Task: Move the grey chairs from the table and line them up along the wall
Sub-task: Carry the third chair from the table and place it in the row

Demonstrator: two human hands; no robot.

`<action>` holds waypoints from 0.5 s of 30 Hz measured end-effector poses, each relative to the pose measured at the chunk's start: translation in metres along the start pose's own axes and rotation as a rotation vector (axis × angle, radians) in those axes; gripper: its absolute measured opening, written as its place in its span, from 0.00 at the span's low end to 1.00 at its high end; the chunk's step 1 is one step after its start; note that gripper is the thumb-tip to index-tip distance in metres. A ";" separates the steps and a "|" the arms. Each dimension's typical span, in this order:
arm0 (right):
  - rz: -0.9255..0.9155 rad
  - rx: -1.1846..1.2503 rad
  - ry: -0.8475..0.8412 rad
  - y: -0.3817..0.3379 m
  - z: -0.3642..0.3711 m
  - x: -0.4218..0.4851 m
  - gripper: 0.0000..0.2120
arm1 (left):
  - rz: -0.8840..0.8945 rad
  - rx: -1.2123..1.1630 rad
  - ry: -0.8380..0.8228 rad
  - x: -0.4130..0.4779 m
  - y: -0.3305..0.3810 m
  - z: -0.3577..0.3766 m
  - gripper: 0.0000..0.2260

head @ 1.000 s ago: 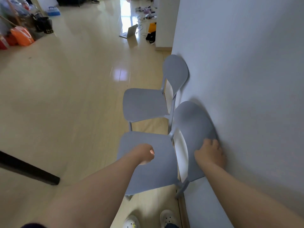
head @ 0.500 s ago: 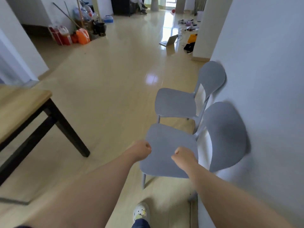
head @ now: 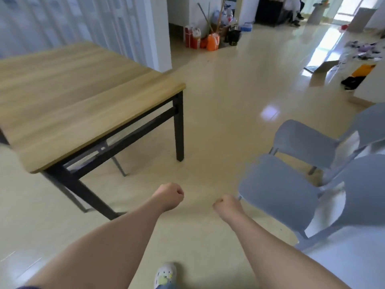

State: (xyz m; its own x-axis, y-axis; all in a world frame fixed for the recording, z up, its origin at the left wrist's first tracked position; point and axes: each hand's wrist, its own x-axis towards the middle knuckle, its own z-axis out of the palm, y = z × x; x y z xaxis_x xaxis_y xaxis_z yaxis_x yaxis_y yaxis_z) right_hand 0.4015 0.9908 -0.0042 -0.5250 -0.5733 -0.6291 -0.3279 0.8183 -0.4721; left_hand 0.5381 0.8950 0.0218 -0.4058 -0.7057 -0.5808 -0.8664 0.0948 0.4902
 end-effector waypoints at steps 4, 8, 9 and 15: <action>-0.089 -0.111 -0.052 -0.052 0.052 -0.019 0.09 | -0.055 -0.051 0.083 -0.017 -0.066 -0.034 0.13; -0.208 -0.172 -0.092 -0.124 0.114 -0.036 0.06 | -0.118 -0.106 0.182 -0.036 -0.140 -0.084 0.13; -0.241 -0.197 -0.117 -0.149 0.136 -0.043 0.05 | -0.145 -0.143 0.228 -0.042 -0.168 -0.101 0.13; -0.357 -0.272 -0.173 -0.264 0.247 -0.083 0.10 | -0.252 -0.284 0.319 -0.076 -0.300 -0.180 0.13</action>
State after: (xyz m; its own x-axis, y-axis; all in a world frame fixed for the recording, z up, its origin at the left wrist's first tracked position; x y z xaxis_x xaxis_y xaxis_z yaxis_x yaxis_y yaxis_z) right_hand 0.7253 0.8125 0.0205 -0.2113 -0.7997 -0.5619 -0.6697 0.5372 -0.5127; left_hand 0.8814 0.7934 0.0358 -0.0462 -0.8658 -0.4982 -0.7948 -0.2703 0.5433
